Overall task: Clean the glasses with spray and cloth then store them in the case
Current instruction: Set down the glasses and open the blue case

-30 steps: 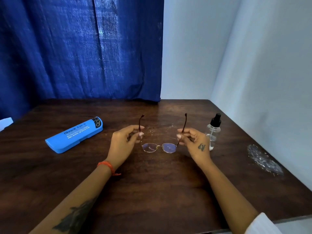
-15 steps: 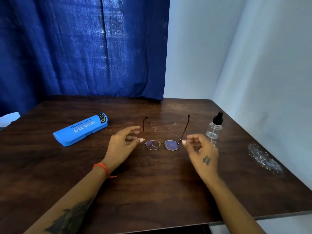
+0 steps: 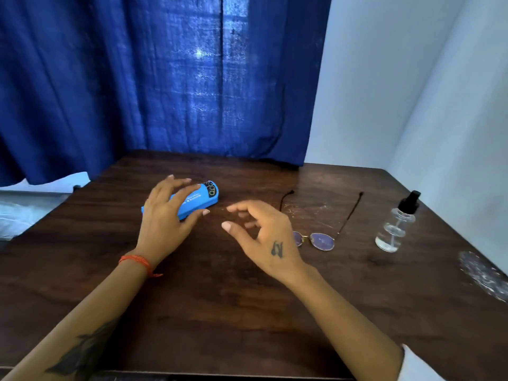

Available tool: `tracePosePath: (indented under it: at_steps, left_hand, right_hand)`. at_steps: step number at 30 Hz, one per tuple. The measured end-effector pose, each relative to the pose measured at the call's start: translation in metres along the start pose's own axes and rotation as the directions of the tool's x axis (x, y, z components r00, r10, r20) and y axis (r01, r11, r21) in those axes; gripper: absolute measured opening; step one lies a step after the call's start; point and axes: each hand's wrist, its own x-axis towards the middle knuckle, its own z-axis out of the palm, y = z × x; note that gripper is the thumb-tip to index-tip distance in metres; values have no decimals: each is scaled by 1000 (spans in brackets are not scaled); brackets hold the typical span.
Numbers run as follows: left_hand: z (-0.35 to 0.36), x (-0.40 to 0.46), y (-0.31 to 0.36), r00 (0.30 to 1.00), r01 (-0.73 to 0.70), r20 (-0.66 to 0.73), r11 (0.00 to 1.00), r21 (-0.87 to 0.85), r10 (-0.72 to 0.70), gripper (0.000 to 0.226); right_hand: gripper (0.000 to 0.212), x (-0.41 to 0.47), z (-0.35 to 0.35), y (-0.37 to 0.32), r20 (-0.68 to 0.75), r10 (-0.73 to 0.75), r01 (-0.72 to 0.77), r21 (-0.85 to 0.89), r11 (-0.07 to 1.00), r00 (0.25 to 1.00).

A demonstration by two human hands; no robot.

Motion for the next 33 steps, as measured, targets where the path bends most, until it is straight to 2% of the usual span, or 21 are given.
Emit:
tracePosePath:
  at_steps: [3,7,9,11,14,16,21,28,33]
  left_hand:
    - [-4,-4,-25,989,147,9,987,69,-148,88]
    - [3,-12,-48,907,412,122,909,-68,-403,115]
    - [7,-10,-55,906,415,140,902,-117,-399,119]
    - [8,-9,-58,917,389,153,912,-130,-369,118]
    - [10,-8,-63,923,376,152,915,-148,-354,111]
    - [8,-9,-65,933,351,148,918,-185,-327,105]
    - [3,-6,-65,942,331,164,895,-298,-294,91]
    - [-2,-14,-55,931,309,297,889,-338,-210,87]
    - [-3,-17,-48,922,298,338,901,-314,-187,85]
  right_hand:
    - [38,30,25,-4,73,-37,44,-101,994,997]
    - [64,71,58,8,260,-67,138,-267,954,963]
    - [77,89,76,20,396,-29,195,-385,902,918]
    - [86,102,93,31,546,64,253,-486,837,835]
    - [81,113,111,42,672,166,326,-542,775,722]
    - [69,116,113,45,682,136,332,-508,794,719]
    - [54,107,96,49,629,6,367,-461,808,778]
    - [46,58,70,56,484,-114,343,-415,843,867]
    - [44,44,71,61,449,-163,389,-475,789,879]
